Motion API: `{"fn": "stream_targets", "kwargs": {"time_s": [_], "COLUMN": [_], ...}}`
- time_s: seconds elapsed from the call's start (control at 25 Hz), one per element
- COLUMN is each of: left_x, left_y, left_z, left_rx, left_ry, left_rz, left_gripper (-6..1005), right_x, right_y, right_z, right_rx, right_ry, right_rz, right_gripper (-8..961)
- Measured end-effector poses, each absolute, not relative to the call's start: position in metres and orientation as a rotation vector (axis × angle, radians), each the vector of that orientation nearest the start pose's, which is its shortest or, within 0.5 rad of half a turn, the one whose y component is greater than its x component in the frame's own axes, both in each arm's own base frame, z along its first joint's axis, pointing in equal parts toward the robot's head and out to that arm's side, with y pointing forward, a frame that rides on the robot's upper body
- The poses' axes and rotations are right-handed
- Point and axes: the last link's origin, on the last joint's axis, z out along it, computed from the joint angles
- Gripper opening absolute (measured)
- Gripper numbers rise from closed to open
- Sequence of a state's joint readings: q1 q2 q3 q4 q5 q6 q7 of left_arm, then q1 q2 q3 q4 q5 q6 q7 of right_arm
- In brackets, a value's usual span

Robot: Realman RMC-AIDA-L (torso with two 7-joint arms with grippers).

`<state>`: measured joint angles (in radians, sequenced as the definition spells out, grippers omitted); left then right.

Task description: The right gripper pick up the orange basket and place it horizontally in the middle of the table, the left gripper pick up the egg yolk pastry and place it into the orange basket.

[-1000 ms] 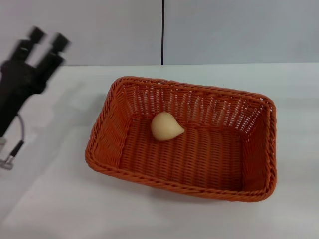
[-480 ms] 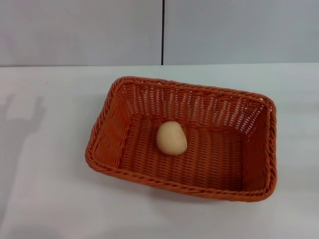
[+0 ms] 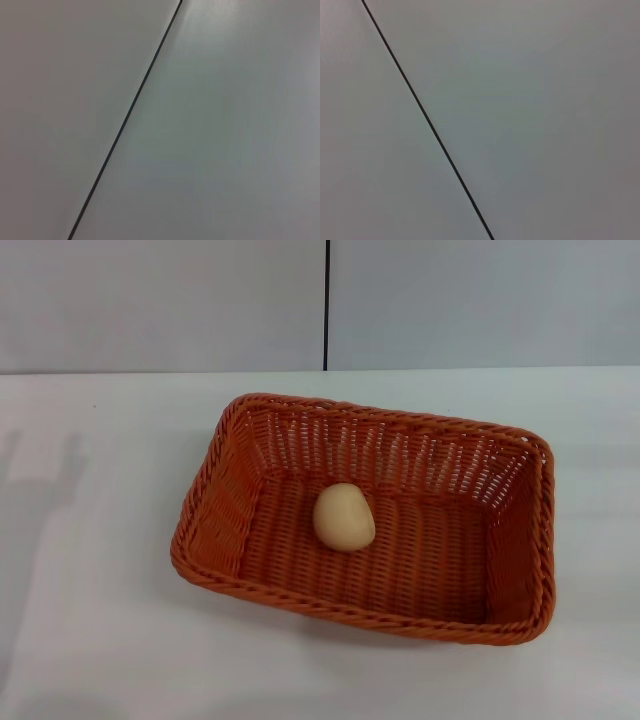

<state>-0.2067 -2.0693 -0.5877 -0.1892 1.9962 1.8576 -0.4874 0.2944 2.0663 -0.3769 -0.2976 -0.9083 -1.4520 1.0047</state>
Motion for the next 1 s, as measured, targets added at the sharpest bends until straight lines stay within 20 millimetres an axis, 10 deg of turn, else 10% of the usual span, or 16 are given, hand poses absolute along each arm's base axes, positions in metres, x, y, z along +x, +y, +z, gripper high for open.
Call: {"fn": "stream_targets", "kwargs": {"time_s": [1.0], "left_x": [-0.3214], "left_y": [0.2237], "left_z": [0.0427], "left_rx": [-1.245], "left_ry": [-0.419], "left_rz": [-1.314], "left_gripper": [810], "right_x": [0.3756], "right_y": [0.2823], "right_z": [0.1134], "right_rx": [-1.199], "right_ry": [0.712], "right_rz": [1.255], "right_gripper": [477]}}
